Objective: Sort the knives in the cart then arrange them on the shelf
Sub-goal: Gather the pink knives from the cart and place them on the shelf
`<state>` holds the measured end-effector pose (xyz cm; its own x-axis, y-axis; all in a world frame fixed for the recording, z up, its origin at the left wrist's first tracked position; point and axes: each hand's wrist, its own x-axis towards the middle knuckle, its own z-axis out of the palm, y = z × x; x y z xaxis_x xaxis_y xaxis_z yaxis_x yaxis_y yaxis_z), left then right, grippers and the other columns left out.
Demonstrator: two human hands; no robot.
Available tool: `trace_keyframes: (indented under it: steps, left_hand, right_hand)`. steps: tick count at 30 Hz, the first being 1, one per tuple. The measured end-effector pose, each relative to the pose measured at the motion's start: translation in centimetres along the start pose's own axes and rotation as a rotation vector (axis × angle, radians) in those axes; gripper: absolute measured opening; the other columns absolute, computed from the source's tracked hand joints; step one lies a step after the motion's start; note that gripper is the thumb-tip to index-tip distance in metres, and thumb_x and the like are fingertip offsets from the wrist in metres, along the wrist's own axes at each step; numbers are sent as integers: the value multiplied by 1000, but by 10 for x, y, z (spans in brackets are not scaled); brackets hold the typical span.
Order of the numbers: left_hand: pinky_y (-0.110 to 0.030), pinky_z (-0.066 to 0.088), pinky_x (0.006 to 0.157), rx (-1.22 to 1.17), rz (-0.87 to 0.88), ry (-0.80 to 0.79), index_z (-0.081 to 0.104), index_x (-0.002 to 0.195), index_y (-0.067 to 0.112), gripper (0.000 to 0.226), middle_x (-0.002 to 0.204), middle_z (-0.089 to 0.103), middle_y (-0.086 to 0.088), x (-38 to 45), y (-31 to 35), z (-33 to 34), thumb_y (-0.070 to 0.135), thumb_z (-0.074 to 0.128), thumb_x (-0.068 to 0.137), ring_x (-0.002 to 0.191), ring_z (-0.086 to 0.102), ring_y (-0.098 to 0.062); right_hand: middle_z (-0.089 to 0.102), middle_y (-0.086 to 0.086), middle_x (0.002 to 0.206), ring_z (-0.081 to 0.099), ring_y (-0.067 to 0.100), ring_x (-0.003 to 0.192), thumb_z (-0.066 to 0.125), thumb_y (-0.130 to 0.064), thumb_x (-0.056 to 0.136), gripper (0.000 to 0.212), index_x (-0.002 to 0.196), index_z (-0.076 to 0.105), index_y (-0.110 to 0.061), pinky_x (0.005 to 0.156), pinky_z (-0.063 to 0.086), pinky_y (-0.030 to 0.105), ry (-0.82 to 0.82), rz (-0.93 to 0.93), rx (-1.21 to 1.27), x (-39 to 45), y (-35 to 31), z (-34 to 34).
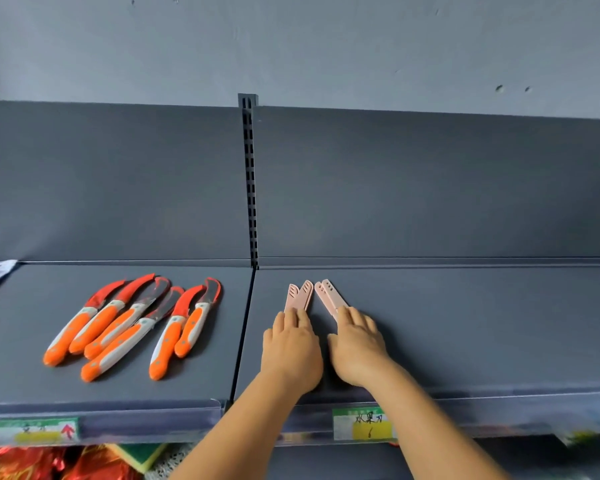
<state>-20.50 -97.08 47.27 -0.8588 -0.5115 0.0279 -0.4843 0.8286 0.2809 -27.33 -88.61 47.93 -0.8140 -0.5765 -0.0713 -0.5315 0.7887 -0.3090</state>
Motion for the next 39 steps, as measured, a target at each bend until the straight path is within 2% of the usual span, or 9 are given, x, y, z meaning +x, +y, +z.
trace_keyframes:
  steps: [5, 10, 14, 19, 23, 25, 28, 33, 39]
  left_hand:
    - [-39, 16, 116, -26, 20, 21, 11, 151, 10, 56, 159, 11, -7, -1, -3, 0, 31, 29, 102, 146, 9, -27]
    - [-35, 19, 114, -107, 115, 142, 5, 153, 15, 61, 159, 12, -4, -14, -3, -14, 28, 33, 100, 145, 15, -23]
    - [-31, 27, 111, -177, 248, 234, 23, 148, 15, 53, 156, 22, -1, -42, -1, -26, 26, 38, 99, 140, 26, -21]
    - [-27, 31, 106, -230, 417, 241, 30, 145, 15, 49, 144, 38, -1, -96, 3, -19, 25, 41, 99, 132, 36, -20]
    - [-32, 51, 86, -191, 553, 249, 55, 127, 9, 41, 117, 61, -3, -134, -2, 10, 17, 56, 86, 106, 60, -25]
    - [-33, 45, 95, -208, 574, 168, 50, 133, 12, 43, 126, 56, -2, -153, -2, 25, 19, 52, 91, 116, 54, -24]
    - [-25, 27, 109, -194, 612, 33, 33, 145, 17, 49, 143, 39, 2, -178, 1, 53, 27, 42, 98, 133, 35, -18]
    - [-24, 28, 106, -187, 671, -162, 30, 145, 19, 48, 143, 37, 4, -220, 17, 97, 32, 39, 99, 132, 35, -17]
    - [-28, 30, 107, -109, 729, -371, 29, 145, 18, 52, 143, 37, 1, -276, 45, 147, 33, 42, 97, 132, 34, -20]
  right_hand:
    - [13, 3, 157, 14, 26, 143, 36, -33, 101, 61, 152, 9, -13, 116, 21, 38, 0, 7, 60, -4, -1, -4]
    - [15, 0, 158, 18, 23, 143, 36, -32, 102, 59, 152, 9, -17, 115, 22, 35, 144, 3, 119, -27, -2, -19]
    - [18, -3, 157, 16, 19, 143, 36, -34, 101, 56, 151, 17, -18, 116, 18, 33, 273, 9, 140, -66, 0, -27]
    - [20, -7, 156, 14, 16, 143, 36, -36, 100, 54, 150, 20, -23, 117, 18, 35, 336, 89, 165, -128, 10, -13]
    - [20, -8, 155, 15, 14, 142, 37, -39, 99, 55, 150, 20, -24, 116, 18, 32, 351, 188, 200, -179, 25, 13]
    - [20, -8, 155, 16, 15, 142, 37, -41, 99, 57, 150, 21, -24, 115, 19, 31, 335, 245, 208, -203, 35, 29]
    - [22, -6, 155, 18, 16, 141, 39, -42, 98, 58, 150, 22, -22, 114, 18, 30, 295, 359, 224, -240, 52, 56]
    - [30, 1, 152, 25, 20, 140, 41, -40, 98, 56, 148, 26, -19, 112, 19, 29, 229, 533, 241, -295, 79, 97]
    - [33, 0, 152, 28, 18, 139, 37, -43, 97, 57, 147, 29, -17, 112, 20, 27, 184, 719, 271, -369, 114, 136]
